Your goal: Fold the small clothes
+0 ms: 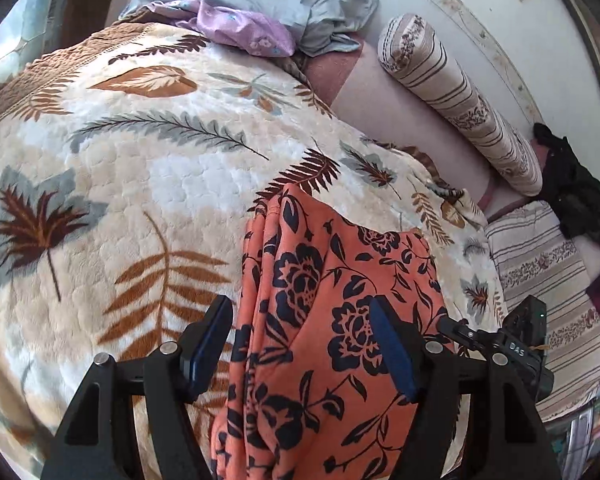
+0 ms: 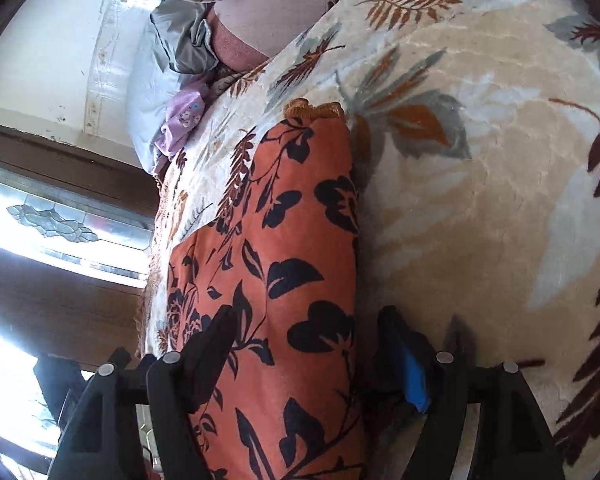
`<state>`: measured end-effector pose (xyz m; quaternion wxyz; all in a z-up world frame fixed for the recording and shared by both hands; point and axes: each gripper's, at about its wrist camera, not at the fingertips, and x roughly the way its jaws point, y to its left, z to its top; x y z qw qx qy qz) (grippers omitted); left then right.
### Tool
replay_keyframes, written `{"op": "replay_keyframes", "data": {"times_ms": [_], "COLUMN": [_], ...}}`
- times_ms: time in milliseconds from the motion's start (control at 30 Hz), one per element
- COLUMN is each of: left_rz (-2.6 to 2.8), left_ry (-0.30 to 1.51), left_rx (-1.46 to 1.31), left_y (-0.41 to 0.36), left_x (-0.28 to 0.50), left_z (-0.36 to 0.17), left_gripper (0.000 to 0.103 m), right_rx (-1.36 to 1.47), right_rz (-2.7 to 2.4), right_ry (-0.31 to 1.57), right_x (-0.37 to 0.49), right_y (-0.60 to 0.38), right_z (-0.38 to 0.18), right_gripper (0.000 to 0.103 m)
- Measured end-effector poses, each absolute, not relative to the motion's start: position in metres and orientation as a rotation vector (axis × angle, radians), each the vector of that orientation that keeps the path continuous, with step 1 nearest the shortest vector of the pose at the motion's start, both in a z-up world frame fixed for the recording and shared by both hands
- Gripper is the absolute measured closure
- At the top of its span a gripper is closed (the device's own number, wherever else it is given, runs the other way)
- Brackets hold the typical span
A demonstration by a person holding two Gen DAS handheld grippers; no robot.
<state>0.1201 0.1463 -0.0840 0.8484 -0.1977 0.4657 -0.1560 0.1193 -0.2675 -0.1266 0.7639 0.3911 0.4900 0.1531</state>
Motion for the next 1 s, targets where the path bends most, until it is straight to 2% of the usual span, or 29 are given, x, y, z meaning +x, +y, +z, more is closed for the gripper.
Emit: {"op": "replay_keyframes", "data": {"times_ms": [133,367,500,567,700,867,1000], "left_rz": [-0.231,-0.165,-0.156,-0.156,-0.163,-0.169,-0.177], "left_ry": [1.153,1.042,1.033,1.031,1.031,1.023,1.026], "left_rx": [-0.329,-0.134,-0.125,-0.14,-0.151,-0.148,-0.162], "left_y": [0.134,0.106,0.106,0.109,0.112,0.115,0.116], "left_x": [0.137,0.111,0.106,0.104,0.103,0.103,0.103], "left_z": [-0.134,-0.113,-0.113,-0.114,-0.117,-0.118,-0.117], "left_gripper": [0.032,0.032,0.032,0.032,0.032,0.032,0.032], "right_rx": [0.841,0.69,0.646,0.671,0.788,0.76,0.716], "right_rz": [0.332,0.283,0.407,0.427,0.382,0.423,0.429], "right_ry": [1.05,0.935,0.86,0.886,1.087,1.007,1.078], "right_x": [0.107,0.081,0.093,0.108,0.134,0.122,0.126], "right_y": [-0.272,-0.279,-0.252,-0.239,-0.227,-0.219,-0.211], "right_z": [-0.12,-0.067,-0.031,-0.037,-0.099,-0.074,-0.099], "right_gripper": [0.027,0.027,0.027,0.026,0.022,0.022,0.021]}}
